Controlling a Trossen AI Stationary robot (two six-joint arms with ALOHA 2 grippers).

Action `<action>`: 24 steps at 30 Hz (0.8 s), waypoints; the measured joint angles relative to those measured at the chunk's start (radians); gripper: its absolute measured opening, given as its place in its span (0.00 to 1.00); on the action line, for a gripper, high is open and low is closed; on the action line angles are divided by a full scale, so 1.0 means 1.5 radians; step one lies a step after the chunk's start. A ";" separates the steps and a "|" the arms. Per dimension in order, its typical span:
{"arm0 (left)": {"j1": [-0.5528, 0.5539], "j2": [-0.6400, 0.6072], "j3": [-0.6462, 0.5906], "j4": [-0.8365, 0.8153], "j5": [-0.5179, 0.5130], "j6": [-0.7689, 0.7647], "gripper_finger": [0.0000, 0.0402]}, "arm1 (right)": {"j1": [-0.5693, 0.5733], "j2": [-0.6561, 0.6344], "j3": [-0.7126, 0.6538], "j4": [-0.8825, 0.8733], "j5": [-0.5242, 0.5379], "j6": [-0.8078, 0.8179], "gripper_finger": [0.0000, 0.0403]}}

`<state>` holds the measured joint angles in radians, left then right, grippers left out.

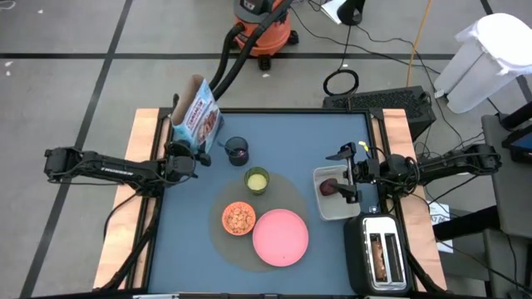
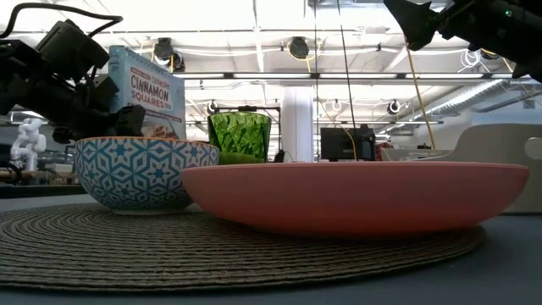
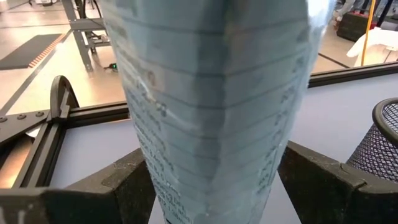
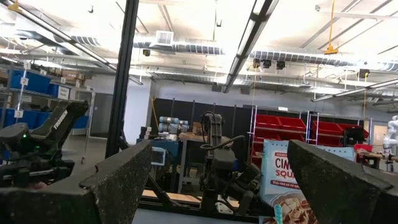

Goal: Arrange a breakfast setting
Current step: Pour the cereal from the cereal box into the red bowl

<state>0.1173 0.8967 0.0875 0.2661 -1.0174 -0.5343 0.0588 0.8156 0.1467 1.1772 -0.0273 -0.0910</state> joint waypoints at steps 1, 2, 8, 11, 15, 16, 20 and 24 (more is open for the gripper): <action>0.000 0.000 0.000 0.000 0.000 -0.001 0.77 | 0.000 0.000 0.000 0.000 0.000 0.000 0.91; 0.000 0.000 0.000 0.000 0.001 0.000 0.77 | 0.000 0.000 0.000 0.000 0.000 0.000 0.91; 0.000 0.000 0.000 0.000 -0.001 -0.002 0.81 | 0.000 0.000 0.000 0.000 0.000 0.000 0.91; 0.000 0.000 0.000 0.000 -0.010 -0.002 0.87 | 0.000 0.000 0.000 0.000 0.000 0.000 0.91; 0.000 0.000 0.000 0.001 -0.013 0.007 0.95 | 0.000 0.000 0.000 0.000 0.000 0.000 0.91; 0.000 0.000 0.000 0.001 -0.013 0.008 0.97 | 0.000 0.000 0.000 0.000 0.000 0.000 0.91; 0.000 0.000 0.000 0.018 -0.015 0.015 0.98 | 0.000 0.000 0.000 0.000 0.000 0.000 0.91; 0.000 0.000 0.000 0.065 -0.016 0.083 0.98 | 0.000 0.000 0.000 0.000 0.000 0.000 0.91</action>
<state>0.1177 0.8967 0.0872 0.3634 -1.0408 -0.4105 0.0586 0.8154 0.1467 1.1774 -0.0273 -0.0909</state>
